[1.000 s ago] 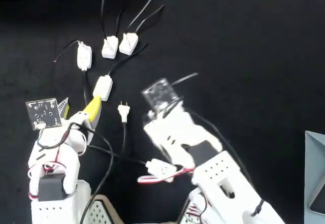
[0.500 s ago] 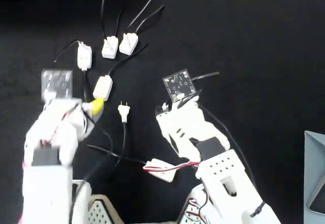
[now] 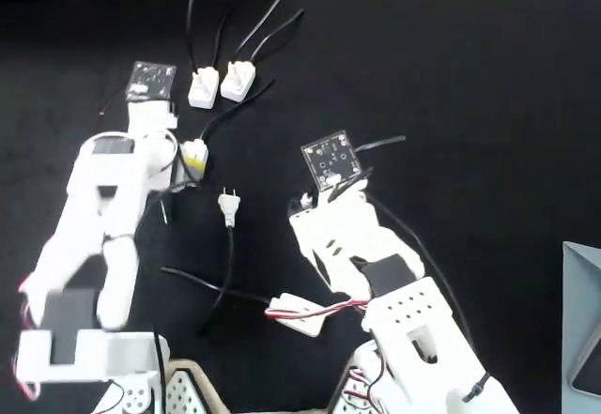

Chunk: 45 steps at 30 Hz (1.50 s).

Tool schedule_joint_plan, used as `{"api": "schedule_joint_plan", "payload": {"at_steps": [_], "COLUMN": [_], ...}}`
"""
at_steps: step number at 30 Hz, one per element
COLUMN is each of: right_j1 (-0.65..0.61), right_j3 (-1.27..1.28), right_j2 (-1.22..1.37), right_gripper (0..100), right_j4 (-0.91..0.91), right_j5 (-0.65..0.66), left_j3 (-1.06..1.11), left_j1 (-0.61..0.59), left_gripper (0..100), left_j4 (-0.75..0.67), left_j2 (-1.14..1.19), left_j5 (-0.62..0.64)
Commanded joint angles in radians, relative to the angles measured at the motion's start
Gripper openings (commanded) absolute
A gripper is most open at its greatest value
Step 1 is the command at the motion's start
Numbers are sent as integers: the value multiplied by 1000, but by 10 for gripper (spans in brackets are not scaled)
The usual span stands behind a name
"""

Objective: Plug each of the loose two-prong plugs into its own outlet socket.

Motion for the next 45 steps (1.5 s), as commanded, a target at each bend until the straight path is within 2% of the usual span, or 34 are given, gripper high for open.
{"api": "schedule_joint_plan", "payload": {"at_steps": [1, 7, 15, 21, 27, 34, 39, 42, 45], "right_j1": [11, 11, 28, 83, 83, 83, 83, 83, 83], "right_j3": [-8, -8, -8, -18, -18, -18, -18, -16, -18], "right_j2": [-22, -22, -24, -24, -24, -24, -24, -24, -24], "right_gripper": [11, 11, 11, 11, 11, 11, 11, 11, 11], "right_j4": [-21, -21, -20, -20, -20, -20, -20, -20, -20], "right_j5": [-9, -9, -8, -3, -2, 0, 0, 0, 0], "left_j3": [-151, -266, -331, -303, -206, -4, 31, 31, 21], "left_j1": [35, 85, 97, 179, 294, 366, 318, 274, 237], "left_gripper": [296, 295, 147, 130, 57, 148, 258, 272, 273], "left_j4": [-12, -11, -17, -9, -6, -17, -9, -2, 75], "left_j2": [123, 262, 364, 364, 316, 74, -40, -92, -167], "left_j5": [-8, -2, -9, -11, -166, -170, -144, -120, -115]}}
